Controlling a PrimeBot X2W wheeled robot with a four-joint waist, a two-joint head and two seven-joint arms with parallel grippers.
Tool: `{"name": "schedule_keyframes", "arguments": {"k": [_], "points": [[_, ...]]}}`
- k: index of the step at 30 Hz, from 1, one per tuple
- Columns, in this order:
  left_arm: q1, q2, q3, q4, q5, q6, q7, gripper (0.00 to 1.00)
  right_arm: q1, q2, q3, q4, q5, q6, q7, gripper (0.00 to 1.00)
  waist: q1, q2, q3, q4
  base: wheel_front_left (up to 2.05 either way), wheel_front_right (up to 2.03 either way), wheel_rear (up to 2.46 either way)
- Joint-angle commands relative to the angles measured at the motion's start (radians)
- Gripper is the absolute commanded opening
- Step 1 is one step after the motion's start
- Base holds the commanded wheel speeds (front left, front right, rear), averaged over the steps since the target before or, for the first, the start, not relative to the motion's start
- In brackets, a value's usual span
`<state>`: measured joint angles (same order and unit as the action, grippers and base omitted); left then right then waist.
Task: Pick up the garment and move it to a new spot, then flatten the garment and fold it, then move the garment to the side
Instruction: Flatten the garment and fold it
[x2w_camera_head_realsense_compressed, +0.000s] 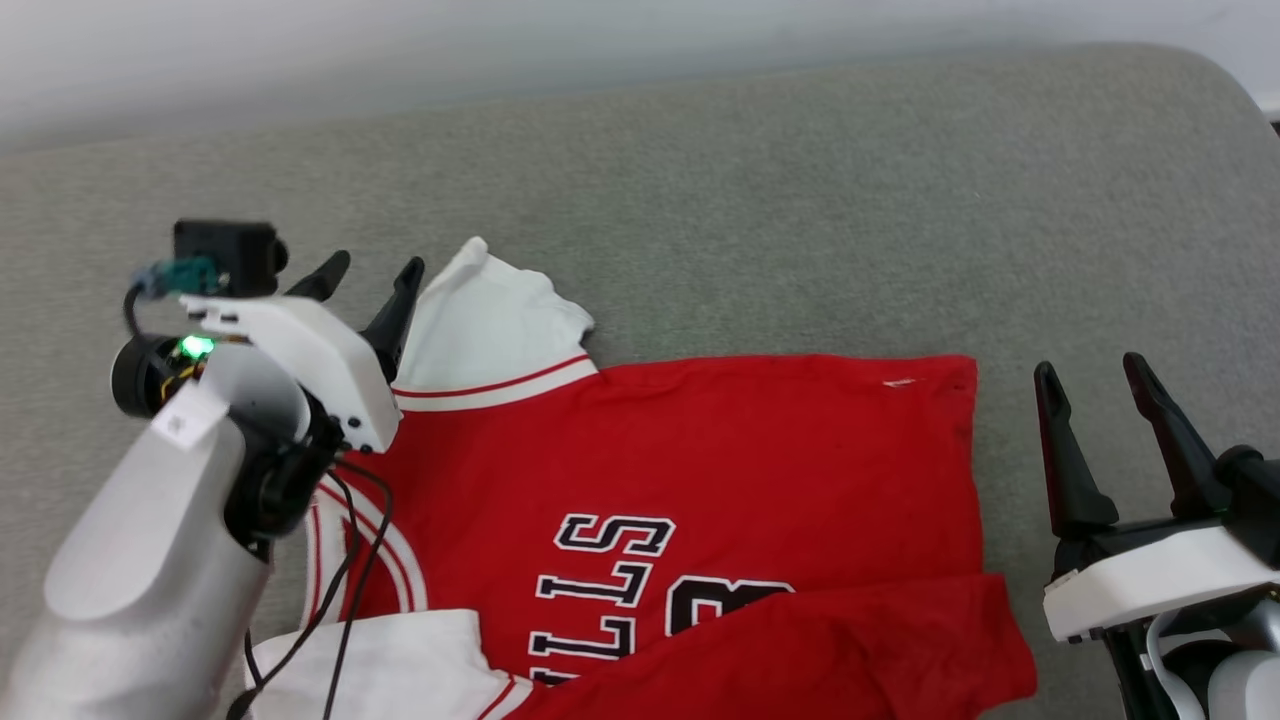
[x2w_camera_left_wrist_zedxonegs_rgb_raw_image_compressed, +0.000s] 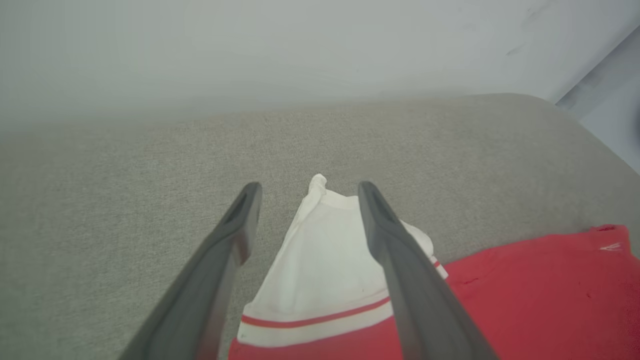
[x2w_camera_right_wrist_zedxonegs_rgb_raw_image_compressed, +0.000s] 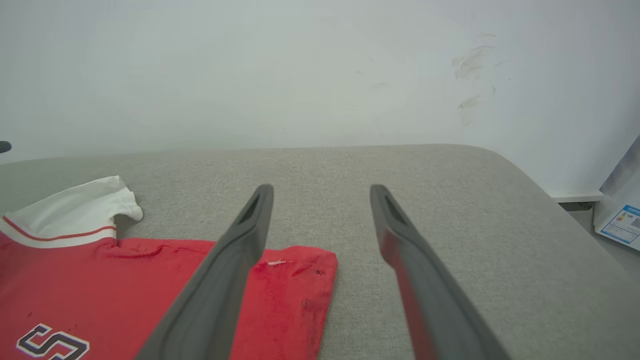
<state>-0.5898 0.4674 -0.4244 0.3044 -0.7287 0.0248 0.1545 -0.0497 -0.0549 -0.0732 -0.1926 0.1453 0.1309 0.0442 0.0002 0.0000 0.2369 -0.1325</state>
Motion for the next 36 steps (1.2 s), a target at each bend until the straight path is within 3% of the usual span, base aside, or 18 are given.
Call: {"name": "schedule_keyframes", "arguments": {"k": [1,5,10,17,23,24,26,36], "points": [[-0.036,0.005,-0.013,0.018,-0.01,-0.015,0.039,1.0,-0.017,0.005,-0.001,0.005,0.006,0.0,-0.008,1.0,-0.0002,0.0,0.037,-0.036,0.0,0.0,0.0],[-0.136,0.021,-0.039,0.106,-0.063,-0.068,0.227,1.0,-0.036,0.006,0.002,0.031,0.023,0.0,-0.023,1.0,-0.0002,0.0,0.066,-0.065,0.0,0.0,0.0],[-0.242,0.05,-0.06,0.196,-0.113,-0.098,0.427,1.0,-0.059,0.006,0.014,0.076,0.073,0.0,-0.052,1.0,-0.0002,0.0,0.104,-0.109,0.0,0.0,0.0],[-0.338,0.087,-0.09,0.291,-0.109,-0.111,0.563,1.0,-0.084,0.006,0.039,0.129,0.113,0.0,-0.098,1.0,-0.0002,0.0,0.165,-0.17,0.0,0.0,0.0],[-0.334,0.074,-0.159,0.372,-0.101,-0.118,0.689,1.0,-0.096,0.006,0.044,0.177,0.141,0.0,-0.122,1.0,-0.0002,0.0,0.193,-0.193,0.0,0.0,0.0],[-0.322,0.064,-0.167,0.391,-0.108,-0.113,0.718,0.42,-0.095,0.006,0.044,0.184,0.143,0.0,-0.122,1.0,-0.0002,0.0,0.194,-0.194,0.0,0.0,0.0],[-0.307,0.05,-0.182,0.414,-0.114,-0.111,0.749,0.0,-0.095,0.006,0.045,0.194,0.15,0.0,-0.121,1.0,-0.0002,0.0,0.195,-0.196,0.0,0.0,0.0],[-0.344,0.027,-0.155,0.42,-0.112,-0.121,0.631,0.0,-0.146,0.003,0.059,0.239,0.2,0.0,0.008,1.0,-0.0002,0.0,0.157,-0.154,0.0,0.0,0.0]]}}
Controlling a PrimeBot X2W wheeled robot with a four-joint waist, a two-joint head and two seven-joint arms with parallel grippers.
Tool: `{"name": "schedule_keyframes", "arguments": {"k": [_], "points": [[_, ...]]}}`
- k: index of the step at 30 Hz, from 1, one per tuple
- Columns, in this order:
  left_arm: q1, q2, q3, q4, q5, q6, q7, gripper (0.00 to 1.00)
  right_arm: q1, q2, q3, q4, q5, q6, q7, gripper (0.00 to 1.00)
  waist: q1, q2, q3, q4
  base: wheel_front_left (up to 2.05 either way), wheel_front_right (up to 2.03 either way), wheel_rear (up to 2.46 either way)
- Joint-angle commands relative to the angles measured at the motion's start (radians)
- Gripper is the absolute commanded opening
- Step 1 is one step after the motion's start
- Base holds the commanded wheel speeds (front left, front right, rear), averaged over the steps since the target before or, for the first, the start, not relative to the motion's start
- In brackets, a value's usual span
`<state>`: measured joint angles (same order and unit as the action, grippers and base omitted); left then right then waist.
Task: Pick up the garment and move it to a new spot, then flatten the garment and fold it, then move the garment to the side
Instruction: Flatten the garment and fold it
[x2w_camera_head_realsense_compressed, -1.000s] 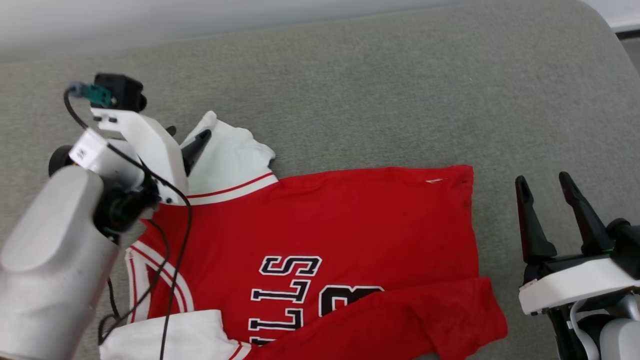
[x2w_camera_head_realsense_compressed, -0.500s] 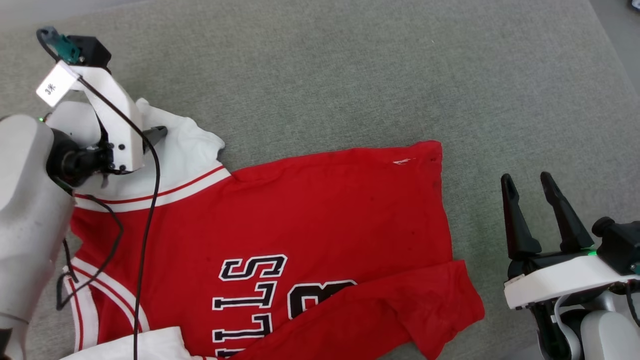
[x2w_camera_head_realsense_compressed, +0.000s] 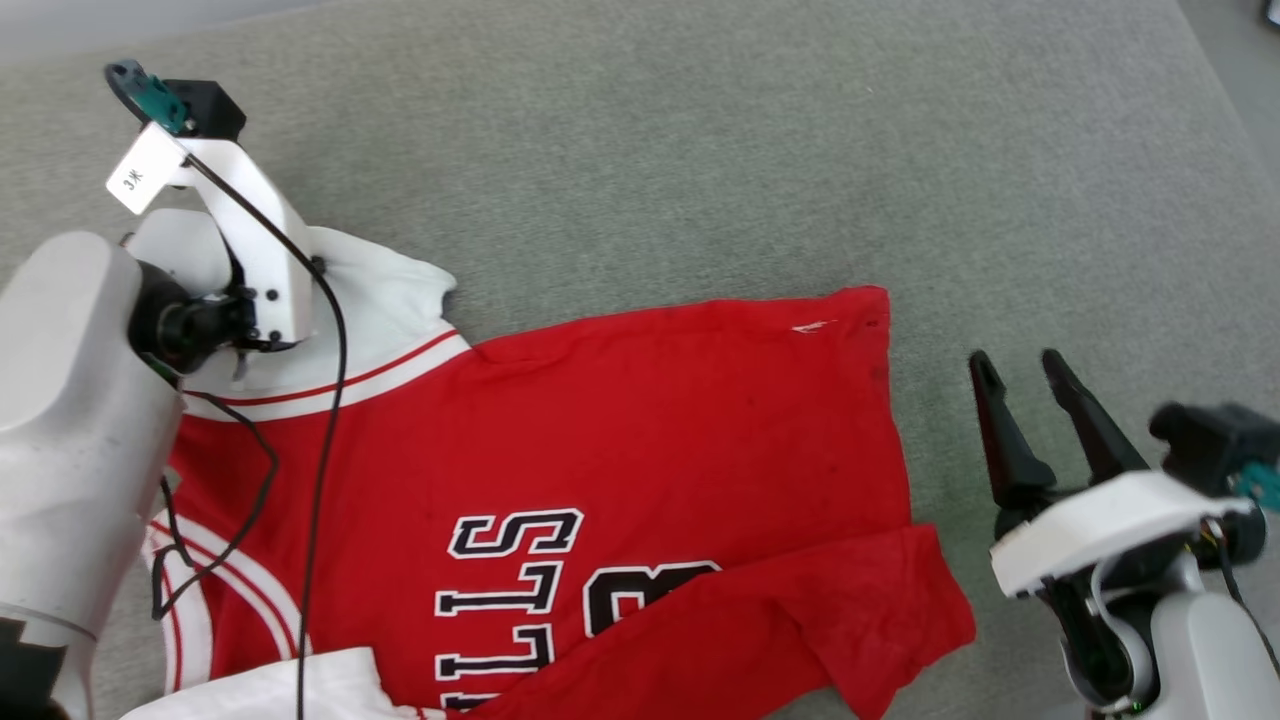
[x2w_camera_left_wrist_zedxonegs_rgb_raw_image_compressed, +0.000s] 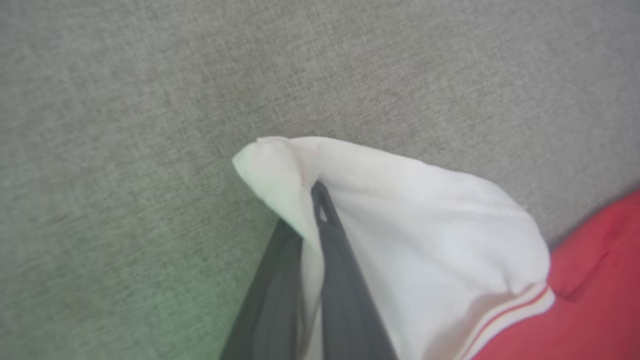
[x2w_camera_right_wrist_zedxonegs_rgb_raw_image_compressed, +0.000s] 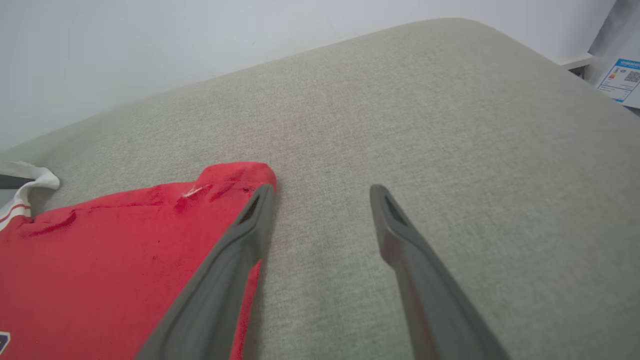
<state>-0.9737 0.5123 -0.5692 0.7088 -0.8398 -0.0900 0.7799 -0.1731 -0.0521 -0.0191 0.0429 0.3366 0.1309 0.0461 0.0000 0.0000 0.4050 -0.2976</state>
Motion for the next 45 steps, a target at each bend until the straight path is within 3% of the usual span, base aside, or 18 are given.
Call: {"name": "schedule_keyframes", "arguments": {"k": [1,8,11,19,27,28,29,30,39,45], "points": [[0.034,-0.016,-0.008,0.01,0.0,-0.007,-0.002,0.0,-0.034,-0.011,0.009,0.009,0.017,0.0,0.034,1.0,0.0,0.0,-0.016,0.019,0.0,0.0,0.0],[0.01,-0.02,0.013,-0.042,-0.002,-0.008,-0.081,0.0,-0.132,-0.095,0.037,0.056,0.049,0.0,0.258,1.0,0.0,0.0,-0.037,0.078,0.0,0.0,0.0],[0.009,-0.027,0.014,-0.087,0.007,-0.004,-0.119,0.0,-0.196,-0.144,0.064,0.092,0.076,0.0,0.422,1.0,0.0,0.0,-0.04,0.121,0.0,0.0,0.0],[0.023,-0.029,0.013,-0.166,0.008,0.001,-0.144,0.0,-0.292,-0.213,0.119,0.157,0.096,0.0,0.613,1.0,0.0,0.0,-0.02,0.18,0.0,0.0,0.0],[0.062,-0.028,0.033,-0.225,-0.02,0.005,-0.178,0.0,-0.306,-0.199,0.157,0.332,0.123,0.0,0.766,1.0,0.0,0.0,0.003,0.229,0.0,0.0,0.0],[0.069,-0.026,0.033,-0.23,-0.022,0.005,-0.183,0.0,-0.302,-0.197,0.163,0.348,0.122,0.0,0.785,0.76,0.0,0.0,0.003,0.233,0.0,0.0,0.0],[0.076,-0.025,0.034,-0.233,-0.024,0.006,-0.189,0.0,-0.301,-0.195,0.166,0.356,0.124,0.0,0.796,0.36,0.0,0.0,0.002,0.236,0.0,0.0,0.0],[0.083,-0.023,0.036,-0.236,-0.025,0.006,-0.194,0.0,-0.303,-0.195,0.164,0.359,0.127,0.0,0.799,0.03,0.0,0.0,0.0,0.239,0.0,0.0,0.0],[0.152,-0.009,0.063,-0.259,-0.035,0.014,-0.282,0.0,-0.353,-0.238,0.069,0.24,0.079,-0.001,0.702,0.0,0.0,0.0,-0.063,0.252,0.0,0.0,0.0],[0.245,0.005,0.091,-0.295,-0.054,0.03,-0.347,0.0,-0.292,-0.22,0.02,0.168,0.077,-0.001,0.639,0.0,0.0,0.0,-0.127,0.266,0.0,0.0,0.0]]}}
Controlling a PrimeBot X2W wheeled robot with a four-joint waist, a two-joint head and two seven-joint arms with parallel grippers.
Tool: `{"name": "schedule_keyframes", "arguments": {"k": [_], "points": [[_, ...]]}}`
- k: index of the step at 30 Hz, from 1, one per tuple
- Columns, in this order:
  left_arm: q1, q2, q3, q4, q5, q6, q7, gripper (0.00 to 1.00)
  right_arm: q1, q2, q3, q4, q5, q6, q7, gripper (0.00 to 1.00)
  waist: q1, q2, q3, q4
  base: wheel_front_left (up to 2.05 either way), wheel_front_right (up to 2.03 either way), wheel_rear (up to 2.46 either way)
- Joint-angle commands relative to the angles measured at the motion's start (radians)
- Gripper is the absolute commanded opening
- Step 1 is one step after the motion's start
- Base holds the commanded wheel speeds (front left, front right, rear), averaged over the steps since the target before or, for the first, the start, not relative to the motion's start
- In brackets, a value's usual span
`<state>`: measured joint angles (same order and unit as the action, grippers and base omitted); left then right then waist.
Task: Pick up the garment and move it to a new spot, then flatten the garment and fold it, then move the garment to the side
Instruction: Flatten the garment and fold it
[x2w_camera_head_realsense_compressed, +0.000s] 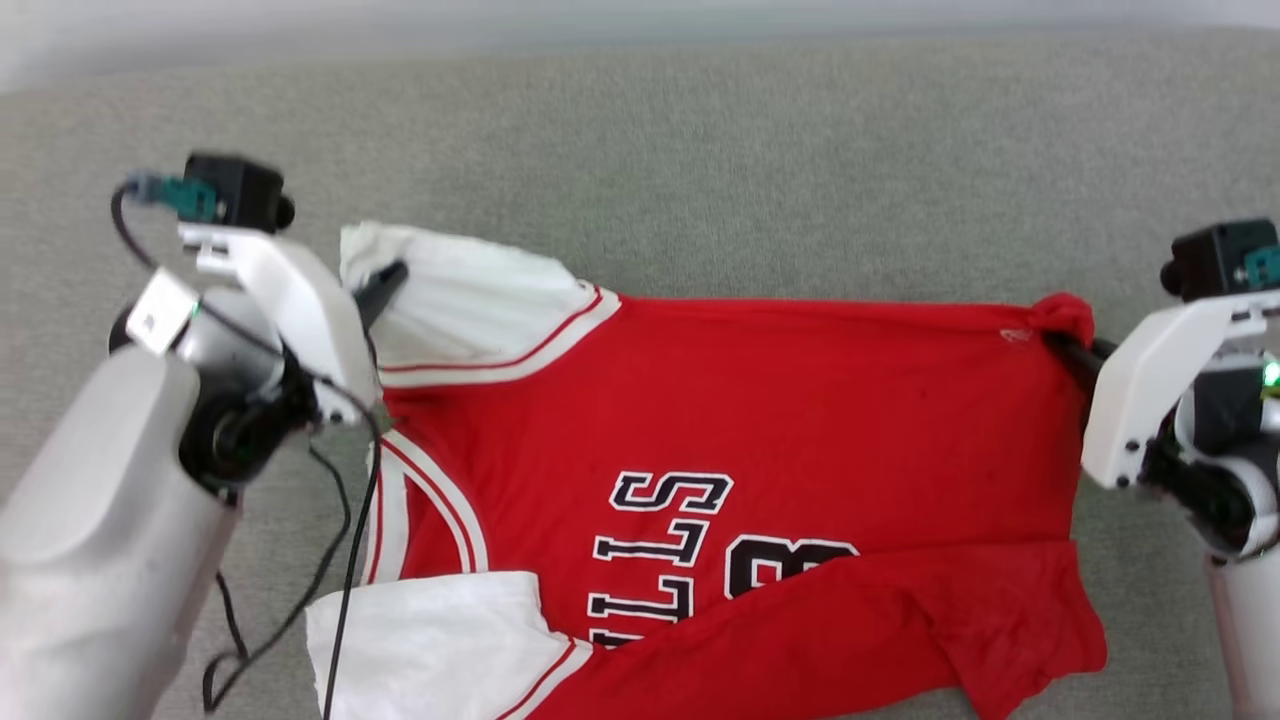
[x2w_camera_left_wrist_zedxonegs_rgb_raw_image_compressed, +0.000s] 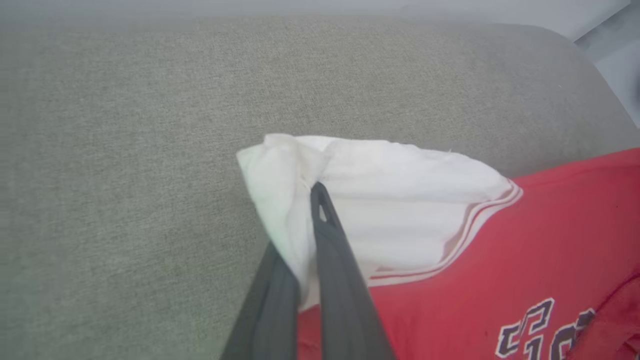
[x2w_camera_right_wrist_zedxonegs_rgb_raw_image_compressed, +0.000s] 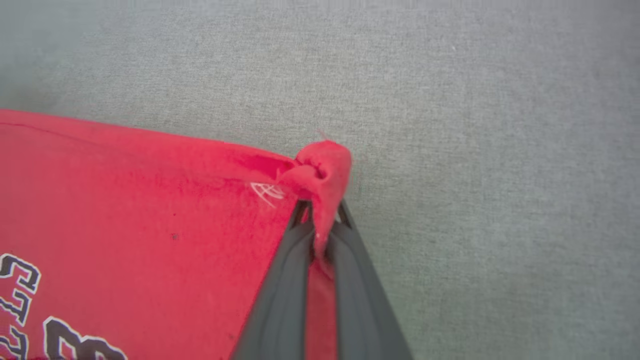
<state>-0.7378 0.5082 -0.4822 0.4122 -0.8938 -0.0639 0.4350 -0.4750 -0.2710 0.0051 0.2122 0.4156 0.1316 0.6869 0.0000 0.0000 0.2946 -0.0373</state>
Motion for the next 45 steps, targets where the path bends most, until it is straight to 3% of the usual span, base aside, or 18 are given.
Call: {"name": "schedule_keyframes", "arguments": {"k": [1,17,23,24,25,26,27,28,35,45], "points": [[0.035,0.013,0.009,-0.01,-0.006,0.008,-0.015,0.0,0.029,-0.001,-0.006,-0.007,-0.008,-0.002,-0.007,0.0,0.0,0.0,-0.029,0.008,0.0,0.0,0.0],[0.579,0.026,0.024,-0.235,-0.089,0.151,-0.123,0.0,0.402,0.067,-0.052,-0.03,0.032,-0.002,-0.145,0.0,0.0,0.0,-0.197,0.05,0.0,0.0,0.0],[0.699,0.008,-0.002,-0.261,-0.099,0.179,-0.13,0.0,0.484,0.089,-0.067,-0.012,0.03,-0.002,-0.178,0.0,0.0,0.0,-0.224,0.055,0.0,0.0,0.0],[0.71,0.004,-0.01,-0.258,-0.098,0.175,-0.132,0.0,0.496,0.094,-0.07,-0.007,0.025,-0.002,-0.183,0.04,0.0,0.0,-0.226,0.055,0.0,0.0,0.0],[0.717,-0.005,-0.01,-0.257,-0.101,0.169,-0.145,0.0,0.508,0.101,-0.071,-0.002,0.021,-0.002,-0.188,0.18,0.0,0.0,-0.23,0.054,0.0,0.0,0.0],[0.721,-0.011,-0.01,-0.253,-0.099,0.168,-0.158,0.29,0.516,0.106,-0.07,0.0,0.019,-0.002,-0.196,0.35,0.0,0.0,-0.232,0.054,0.0,0.0,0.0],[0.727,-0.013,-0.014,-0.248,-0.094,0.164,-0.166,0.51,0.52,0.112,-0.067,-0.002,0.019,-0.002,-0.207,1.0,0.0,0.0,-0.233,0.053,0.0,0.0,0.0],[0.732,-0.021,-0.019,-0.24,-0.096,0.16,-0.171,1.0,0.525,0.116,-0.064,-0.005,0.018,-0.002,-0.22,1.0,0.0,0.0,-0.234,0.053,0.0,0.0,0.0],[0.691,-0.057,0.004,-0.237,-0.049,0.151,-0.302,1.0,0.566,0.144,-0.075,-0.083,-0.011,-0.001,-0.345,1.0,0.0,0.0,-0.251,0.059,0.0,0.0,0.0],[0.667,-0.089,0.045,-0.309,0.059,0.176,-0.544,1.0,0.639,0.126,-0.157,-0.246,-0.06,-0.001,-0.253,1.0,0.0,0.0,-0.297,0.059,0.0,0.0,0.0]]}}
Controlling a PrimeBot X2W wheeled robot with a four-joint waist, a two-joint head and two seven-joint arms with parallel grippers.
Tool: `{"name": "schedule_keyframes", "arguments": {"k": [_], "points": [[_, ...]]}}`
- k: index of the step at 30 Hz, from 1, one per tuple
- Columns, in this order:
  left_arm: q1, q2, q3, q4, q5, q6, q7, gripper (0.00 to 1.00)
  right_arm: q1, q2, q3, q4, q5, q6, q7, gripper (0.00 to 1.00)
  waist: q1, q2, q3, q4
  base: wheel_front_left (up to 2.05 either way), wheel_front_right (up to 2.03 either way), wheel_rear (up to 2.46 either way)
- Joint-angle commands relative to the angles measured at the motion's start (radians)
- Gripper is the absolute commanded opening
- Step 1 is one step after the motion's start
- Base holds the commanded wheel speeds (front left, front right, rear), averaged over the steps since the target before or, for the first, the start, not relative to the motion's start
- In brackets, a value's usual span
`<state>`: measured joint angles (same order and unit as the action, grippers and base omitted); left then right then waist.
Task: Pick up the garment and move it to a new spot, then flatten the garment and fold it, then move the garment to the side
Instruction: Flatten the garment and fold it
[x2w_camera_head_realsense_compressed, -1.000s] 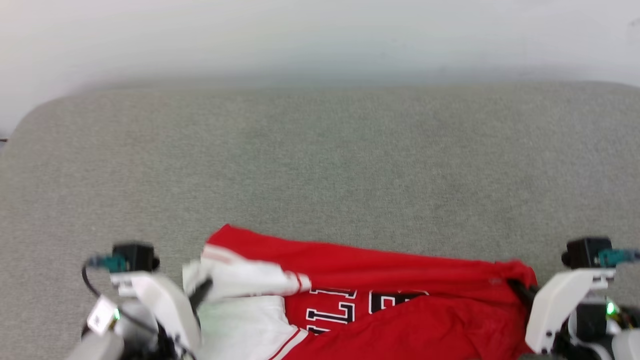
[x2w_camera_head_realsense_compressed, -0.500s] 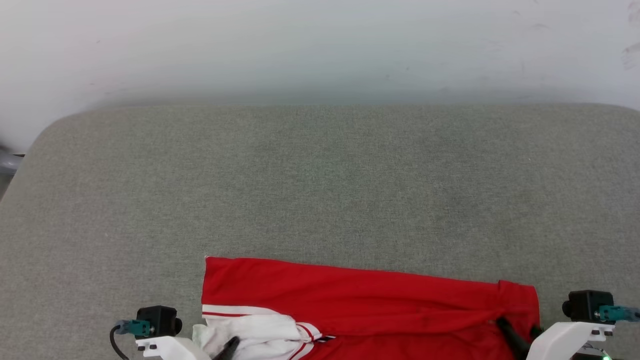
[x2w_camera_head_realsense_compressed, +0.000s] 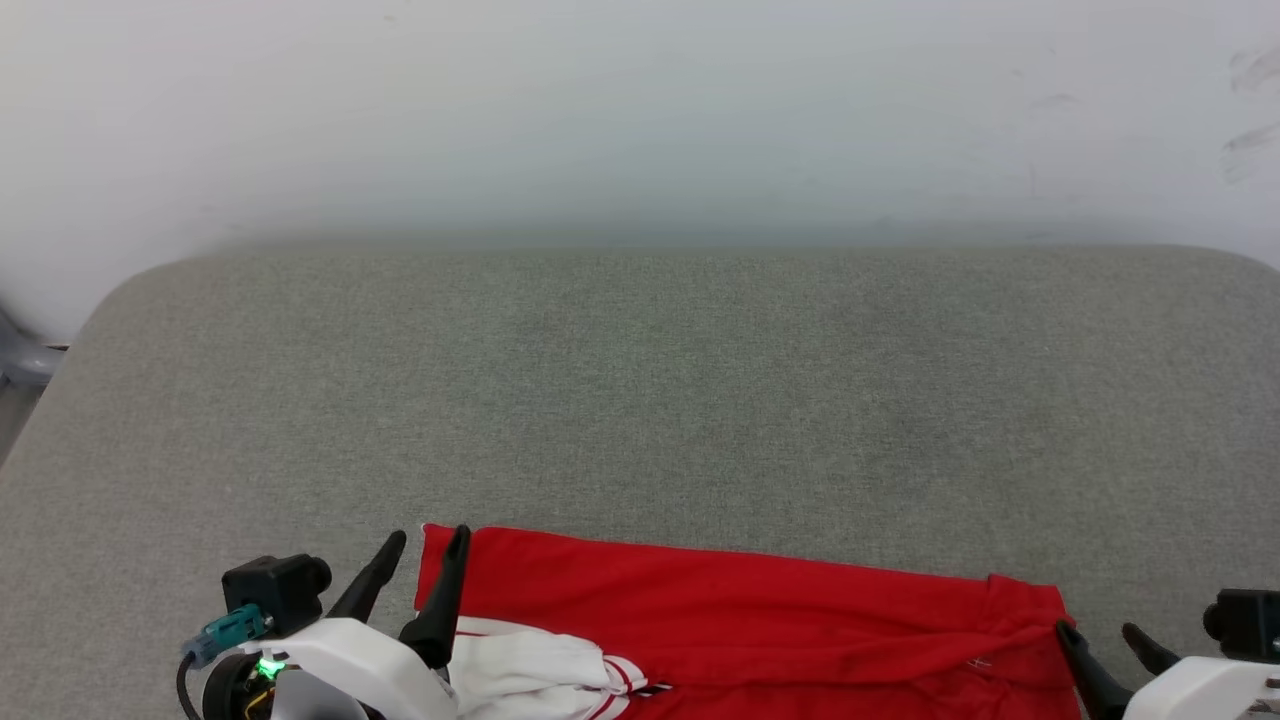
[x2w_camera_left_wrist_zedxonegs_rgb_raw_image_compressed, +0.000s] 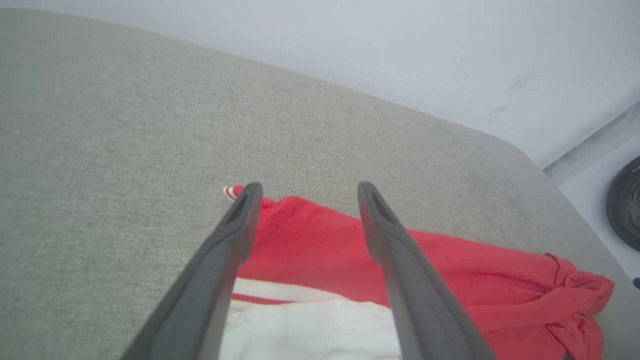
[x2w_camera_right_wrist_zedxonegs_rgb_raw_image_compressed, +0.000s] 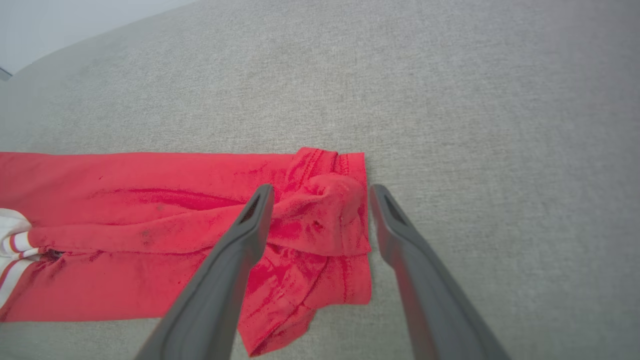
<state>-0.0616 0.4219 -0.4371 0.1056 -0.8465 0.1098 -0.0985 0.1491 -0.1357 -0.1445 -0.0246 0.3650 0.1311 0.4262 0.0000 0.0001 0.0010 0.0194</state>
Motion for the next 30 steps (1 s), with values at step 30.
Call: {"name": "schedule_keyframes", "arguments": {"k": [30], "points": [[-0.066,-0.015,0.019,-0.199,0.311,0.116,-0.165,1.0,-0.059,-0.019,0.023,0.163,0.041,-0.001,0.25,1.0,0.0,-0.0001,0.125,0.087,0.0,0.0,0.0]]}}
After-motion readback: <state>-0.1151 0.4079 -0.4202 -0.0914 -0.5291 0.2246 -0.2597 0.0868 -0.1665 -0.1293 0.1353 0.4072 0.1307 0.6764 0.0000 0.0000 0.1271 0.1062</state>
